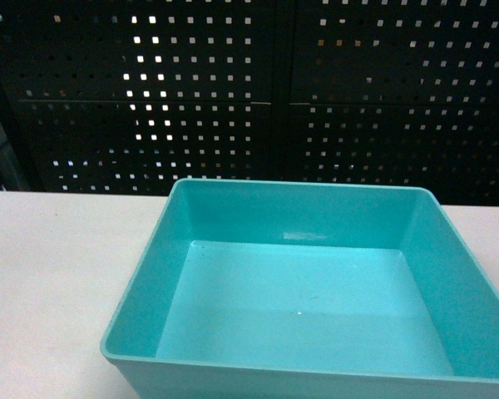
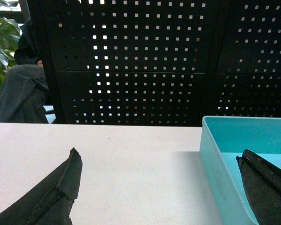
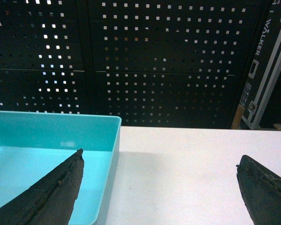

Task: Stack blue boxes stably on right

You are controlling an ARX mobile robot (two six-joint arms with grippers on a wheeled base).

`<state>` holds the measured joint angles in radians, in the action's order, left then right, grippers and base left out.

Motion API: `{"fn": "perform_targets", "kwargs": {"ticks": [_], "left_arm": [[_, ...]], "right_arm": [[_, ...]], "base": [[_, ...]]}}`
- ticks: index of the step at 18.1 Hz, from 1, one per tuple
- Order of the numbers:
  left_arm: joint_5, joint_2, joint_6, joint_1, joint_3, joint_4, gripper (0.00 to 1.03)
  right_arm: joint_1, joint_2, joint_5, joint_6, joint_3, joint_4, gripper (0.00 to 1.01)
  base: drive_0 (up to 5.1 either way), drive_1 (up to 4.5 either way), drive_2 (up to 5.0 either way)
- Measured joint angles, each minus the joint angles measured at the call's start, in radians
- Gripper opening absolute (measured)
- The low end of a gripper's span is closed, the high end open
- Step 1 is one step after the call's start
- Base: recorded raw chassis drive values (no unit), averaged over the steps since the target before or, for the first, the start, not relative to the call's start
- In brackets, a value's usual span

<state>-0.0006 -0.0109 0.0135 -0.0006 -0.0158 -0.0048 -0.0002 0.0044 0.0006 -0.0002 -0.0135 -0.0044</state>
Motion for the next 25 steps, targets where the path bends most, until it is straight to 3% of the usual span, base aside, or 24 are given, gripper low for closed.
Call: {"fn": "perform_targets", "kwargs": {"ticks": [22, 23, 24, 25], "left_arm": [[0.0, 0.0, 0.0, 0.0, 0.0, 0.0, 0.98], [-0.001, 0.0, 0.0, -0.001, 0.0, 0.003, 0.98], [-0.004, -0.044, 0.005, -0.01, 0.004, 0.064, 0.98], [0.005, -0.084, 0.005, -0.01, 0.009, 0.099, 0.98]], "right_arm": [[0.0, 0.0, 0.0, 0.0, 0.0, 0.0, 0.98], [-0.022, 0.001, -0.043, -0.002, 0.005, 0.018, 0.98], [-0.088, 0.05, -0.109, -0.005, 0.017, 0.126, 0.98], [-0.114, 0.098, -0.131, -0.011, 0.019, 0.185, 0.98]], "base": [[0.0, 0.0, 0.0], [0.0, 0.0, 0.0], [0.0, 0.0, 0.0], [0.0, 0.0, 0.0]]}}
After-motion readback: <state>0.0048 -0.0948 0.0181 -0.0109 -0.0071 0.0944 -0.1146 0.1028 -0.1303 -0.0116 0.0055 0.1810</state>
